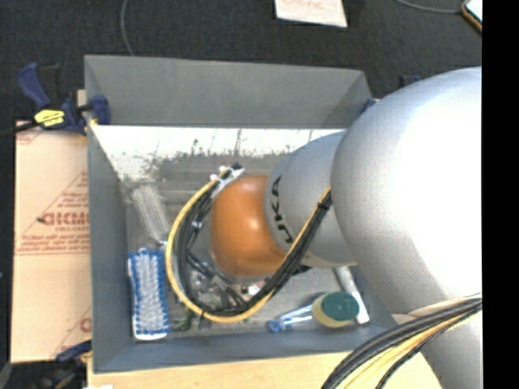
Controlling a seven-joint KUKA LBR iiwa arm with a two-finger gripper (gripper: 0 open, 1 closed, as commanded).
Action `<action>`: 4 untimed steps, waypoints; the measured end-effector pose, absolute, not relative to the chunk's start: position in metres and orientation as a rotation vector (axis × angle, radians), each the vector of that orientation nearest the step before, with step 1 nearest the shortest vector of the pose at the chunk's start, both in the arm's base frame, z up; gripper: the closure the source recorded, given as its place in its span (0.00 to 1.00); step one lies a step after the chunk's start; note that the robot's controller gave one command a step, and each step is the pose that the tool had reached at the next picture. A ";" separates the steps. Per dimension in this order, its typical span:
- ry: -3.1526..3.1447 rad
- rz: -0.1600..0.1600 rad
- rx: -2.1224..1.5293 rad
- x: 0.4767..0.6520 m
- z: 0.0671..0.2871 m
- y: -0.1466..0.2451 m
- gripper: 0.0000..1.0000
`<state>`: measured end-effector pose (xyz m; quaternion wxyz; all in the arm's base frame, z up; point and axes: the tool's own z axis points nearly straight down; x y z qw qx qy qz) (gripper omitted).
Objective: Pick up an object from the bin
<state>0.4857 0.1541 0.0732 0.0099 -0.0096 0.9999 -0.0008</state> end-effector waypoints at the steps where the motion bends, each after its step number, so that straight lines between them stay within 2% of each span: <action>1: 3.118 0.000 -0.029 0.486 0.072 0.155 0.00; 2: 3.121 -0.001 -0.027 0.485 0.071 0.154 1.00; 4: 3.121 -0.001 -0.022 0.485 0.071 0.154 1.00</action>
Offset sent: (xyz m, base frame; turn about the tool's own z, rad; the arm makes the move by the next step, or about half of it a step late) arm 0.0000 0.0000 0.0000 0.0000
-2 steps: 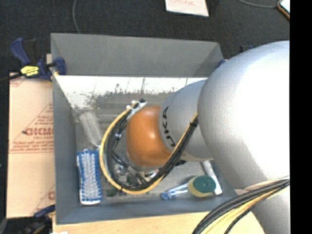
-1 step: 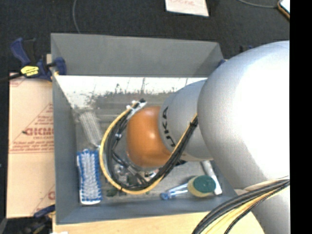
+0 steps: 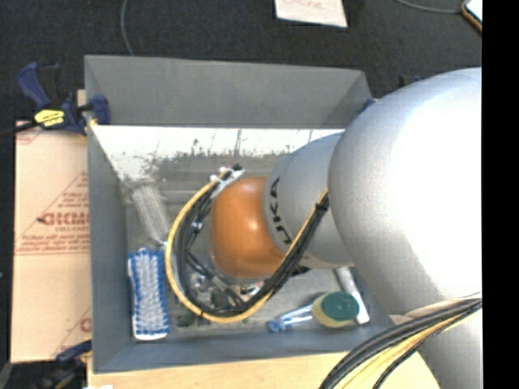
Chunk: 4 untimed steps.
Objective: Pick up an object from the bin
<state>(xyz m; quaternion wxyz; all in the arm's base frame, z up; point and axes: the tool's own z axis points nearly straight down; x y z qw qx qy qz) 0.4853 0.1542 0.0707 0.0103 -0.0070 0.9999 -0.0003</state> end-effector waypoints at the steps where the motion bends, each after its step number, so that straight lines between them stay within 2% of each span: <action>1: 3.121 -0.001 -0.020 0.485 0.071 0.154 1.00; 3: 3.119 -0.002 -0.029 0.486 0.070 0.156 1.00; 4: 3.107 -0.008 -0.257 0.489 0.070 0.158 1.00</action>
Offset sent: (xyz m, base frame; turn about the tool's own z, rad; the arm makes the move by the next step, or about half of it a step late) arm 0.0000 0.0000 0.0000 0.0000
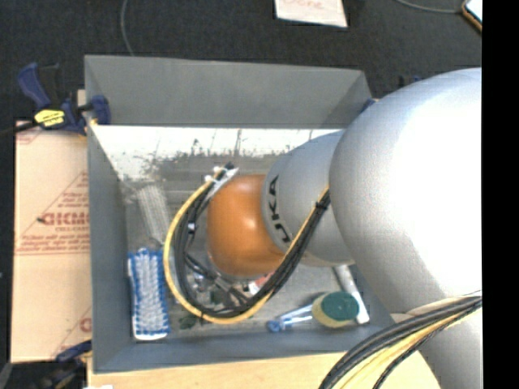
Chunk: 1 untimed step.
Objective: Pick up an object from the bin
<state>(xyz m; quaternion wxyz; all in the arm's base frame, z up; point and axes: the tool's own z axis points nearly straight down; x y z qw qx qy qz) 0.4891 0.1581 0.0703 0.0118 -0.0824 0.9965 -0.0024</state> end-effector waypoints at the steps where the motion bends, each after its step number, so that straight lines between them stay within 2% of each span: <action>1: 3.107 -0.007 -0.256 0.489 0.070 0.158 1.00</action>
Offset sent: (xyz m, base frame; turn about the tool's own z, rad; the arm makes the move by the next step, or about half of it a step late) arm -0.0015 -0.0078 0.1733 -0.0745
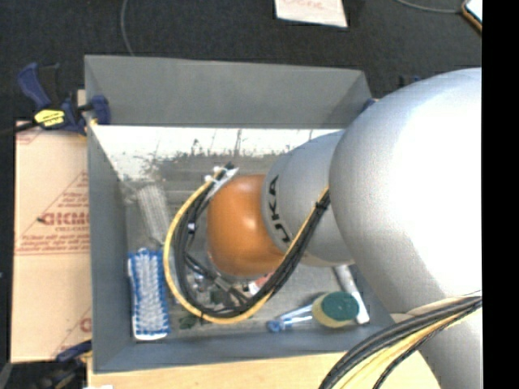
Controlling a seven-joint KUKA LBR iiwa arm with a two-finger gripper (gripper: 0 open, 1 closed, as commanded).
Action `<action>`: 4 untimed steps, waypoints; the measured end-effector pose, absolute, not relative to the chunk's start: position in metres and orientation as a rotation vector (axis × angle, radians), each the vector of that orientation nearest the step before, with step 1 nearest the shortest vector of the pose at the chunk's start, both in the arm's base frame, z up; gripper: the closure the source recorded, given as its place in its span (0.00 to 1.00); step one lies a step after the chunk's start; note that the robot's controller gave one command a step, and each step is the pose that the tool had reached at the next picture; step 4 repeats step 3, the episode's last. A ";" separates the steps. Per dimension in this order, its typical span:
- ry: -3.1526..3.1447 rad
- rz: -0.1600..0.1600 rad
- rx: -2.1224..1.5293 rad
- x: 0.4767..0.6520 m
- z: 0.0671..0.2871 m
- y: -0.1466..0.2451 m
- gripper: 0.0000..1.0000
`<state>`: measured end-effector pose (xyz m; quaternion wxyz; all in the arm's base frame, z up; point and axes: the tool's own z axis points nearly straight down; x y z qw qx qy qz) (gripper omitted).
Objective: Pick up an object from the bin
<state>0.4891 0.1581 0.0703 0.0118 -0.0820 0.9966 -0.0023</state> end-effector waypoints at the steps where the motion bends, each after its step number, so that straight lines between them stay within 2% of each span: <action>1: 3.116 -0.010 -0.274 0.486 0.087 0.157 1.00; 2: 3.122 -0.008 0.053 0.534 0.186 0.179 1.00; 4: 3.122 -0.008 0.051 0.534 0.186 0.179 1.00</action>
Offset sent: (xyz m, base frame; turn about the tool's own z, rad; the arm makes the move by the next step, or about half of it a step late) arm 0.0442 0.0222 0.1153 0.2033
